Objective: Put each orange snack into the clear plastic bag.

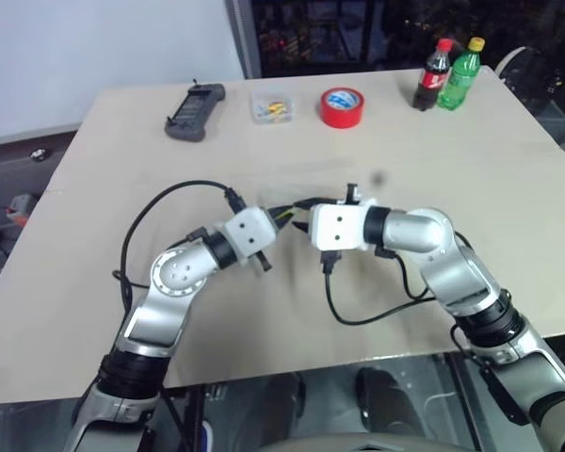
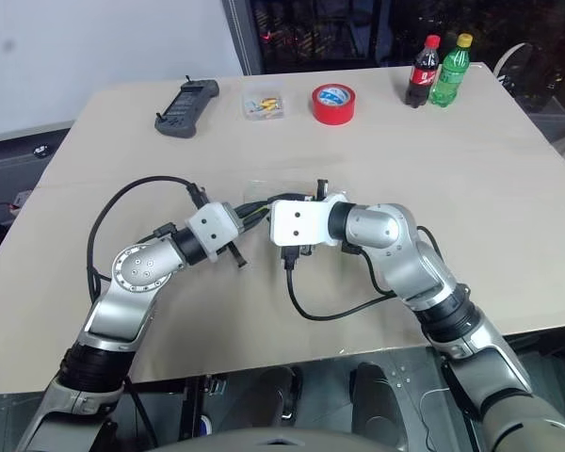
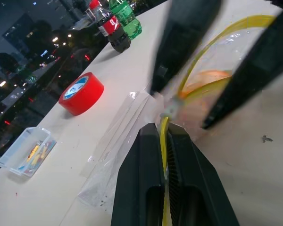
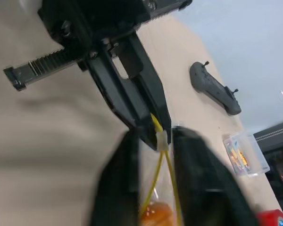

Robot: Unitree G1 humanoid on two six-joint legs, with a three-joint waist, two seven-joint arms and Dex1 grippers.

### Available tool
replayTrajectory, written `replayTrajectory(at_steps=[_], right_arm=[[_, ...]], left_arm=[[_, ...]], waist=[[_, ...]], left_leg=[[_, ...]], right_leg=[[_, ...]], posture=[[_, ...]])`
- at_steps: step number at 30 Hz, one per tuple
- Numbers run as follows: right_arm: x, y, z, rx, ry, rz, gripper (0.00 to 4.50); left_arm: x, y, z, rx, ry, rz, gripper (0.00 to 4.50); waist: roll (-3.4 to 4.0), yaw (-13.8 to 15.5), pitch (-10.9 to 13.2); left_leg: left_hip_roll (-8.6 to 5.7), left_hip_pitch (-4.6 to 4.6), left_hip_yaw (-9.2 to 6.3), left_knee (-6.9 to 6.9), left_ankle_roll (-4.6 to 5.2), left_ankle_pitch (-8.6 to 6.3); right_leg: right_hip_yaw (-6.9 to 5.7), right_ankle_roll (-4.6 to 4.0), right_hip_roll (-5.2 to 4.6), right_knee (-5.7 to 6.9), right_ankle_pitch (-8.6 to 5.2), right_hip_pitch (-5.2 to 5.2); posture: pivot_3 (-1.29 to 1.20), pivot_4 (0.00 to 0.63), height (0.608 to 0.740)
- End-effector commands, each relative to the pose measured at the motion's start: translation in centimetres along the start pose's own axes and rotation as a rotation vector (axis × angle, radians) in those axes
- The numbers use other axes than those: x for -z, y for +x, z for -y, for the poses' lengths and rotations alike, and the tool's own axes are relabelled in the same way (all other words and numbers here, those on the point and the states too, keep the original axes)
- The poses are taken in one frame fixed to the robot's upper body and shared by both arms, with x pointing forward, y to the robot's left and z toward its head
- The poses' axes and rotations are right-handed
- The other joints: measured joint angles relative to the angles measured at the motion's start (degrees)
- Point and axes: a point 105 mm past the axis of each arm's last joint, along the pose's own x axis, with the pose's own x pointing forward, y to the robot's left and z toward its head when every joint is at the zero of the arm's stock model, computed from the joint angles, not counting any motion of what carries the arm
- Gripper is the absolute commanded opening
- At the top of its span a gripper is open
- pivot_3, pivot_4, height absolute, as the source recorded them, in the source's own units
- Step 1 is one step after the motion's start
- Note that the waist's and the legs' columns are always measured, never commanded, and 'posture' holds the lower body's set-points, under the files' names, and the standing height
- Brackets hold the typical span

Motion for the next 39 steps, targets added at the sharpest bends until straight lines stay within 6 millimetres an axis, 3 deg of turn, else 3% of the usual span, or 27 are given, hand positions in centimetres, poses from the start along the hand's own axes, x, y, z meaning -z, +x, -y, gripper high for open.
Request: replayTrajectory(at_steps=[1,17,20,39], right_arm=[[-1.21,-0.02,0.67,0.024,-0.053,0.033,1.82],[-1.59,0.65,0.47,0.017,-0.059,0.059,1.82],[-1.52,0.82,0.76,0.033,-0.06,0.059,1.1],[-1.04,0.87,1.25,0.061,-0.07,0.035,1.1]], left_arm=[[-0.95,-0.49,-0.72,-0.031,0.028,0.033,0.0],[-1.04,-0.55,-1.07,-0.068,0.117,0.043,0.0],[-1.0,-0.52,-0.98,-0.069,0.129,0.044,0.0],[-0.91,-0.69,-0.92,-0.078,0.13,0.04,0.0]], waist=[[0.0,0.0,0.0],[0.0,0.0,0.0],[0.0,0.0,0.0],[0.0,0.0,0.0]], left_leg=[[0.0,0.0,0.0,0.0,0.0,0.0],[0.0,0.0,0.0,-0.02,0.0,0.0],[0.0,0.0,0.0,-0.02,-0.01,0.0],[0.0,0.0,0.0,-0.07,0.0,0.0]], right_leg=[[0.0,0.0,0.0,0.0,0.0,0.0],[0.0,0.0,0.0,-0.01,0.0,-0.01],[0.0,0.0,0.0,-0.01,0.0,-0.01],[0.0,0.0,0.0,-0.02,0.0,-0.02]], posture=[[0.0,0.15,0.74],[0.0,0.15,0.74],[0.0,0.15,0.74],[0.0,0.15,0.74]])
